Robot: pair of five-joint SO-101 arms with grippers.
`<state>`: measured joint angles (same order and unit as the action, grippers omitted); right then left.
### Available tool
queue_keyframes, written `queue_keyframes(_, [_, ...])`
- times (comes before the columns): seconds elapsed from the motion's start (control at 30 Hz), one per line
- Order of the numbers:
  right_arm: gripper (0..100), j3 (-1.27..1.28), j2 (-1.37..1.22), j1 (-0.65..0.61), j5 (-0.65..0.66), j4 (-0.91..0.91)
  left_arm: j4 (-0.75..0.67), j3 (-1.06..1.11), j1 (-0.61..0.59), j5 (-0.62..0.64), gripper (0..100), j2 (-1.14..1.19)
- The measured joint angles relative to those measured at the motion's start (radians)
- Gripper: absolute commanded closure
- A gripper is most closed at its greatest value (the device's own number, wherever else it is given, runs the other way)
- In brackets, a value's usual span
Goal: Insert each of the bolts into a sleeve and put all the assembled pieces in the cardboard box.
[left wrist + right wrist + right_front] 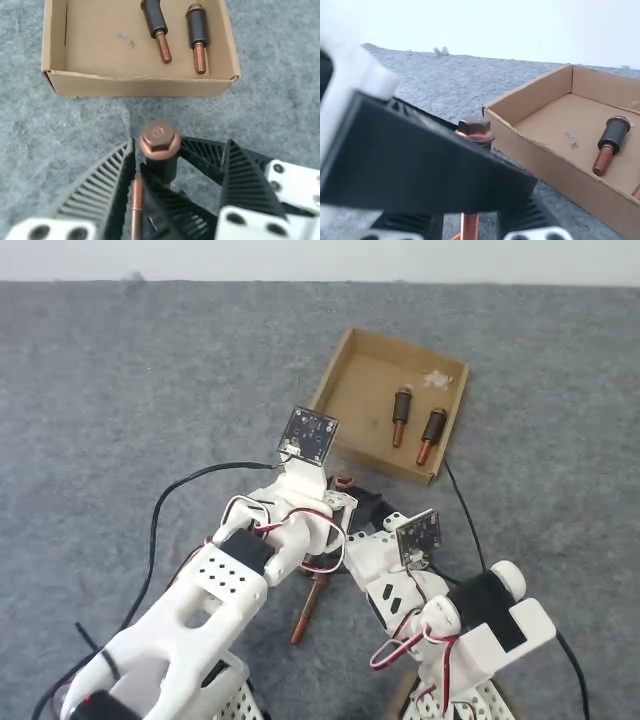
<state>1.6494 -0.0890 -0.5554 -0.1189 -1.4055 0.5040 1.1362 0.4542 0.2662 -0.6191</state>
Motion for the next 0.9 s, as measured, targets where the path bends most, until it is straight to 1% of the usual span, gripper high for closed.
queue_keyframes(0.3, [99.3, 0.000, 0.000, 0.003, 0.000, 0.000, 0.000, 0.000, -0.002, -0.003, 74, 0.000])
queue_keyframes(0.57, [99.3, 0.000, 0.000, 0.006, 0.000, 0.000, 0.000, -0.025, -0.078, -0.006, 74, 0.000])
queue_keyframes(0.83, [99.3, 0.000, 0.000, 0.006, 0.000, 0.000, 0.000, -0.028, -0.083, -0.006, 74, -0.005])
queue_keyframes(0.9, [99.3, 0.000, 0.000, 0.006, 0.000, 0.000, 0.008, -0.028, -0.083, -0.006, 74, -0.048])
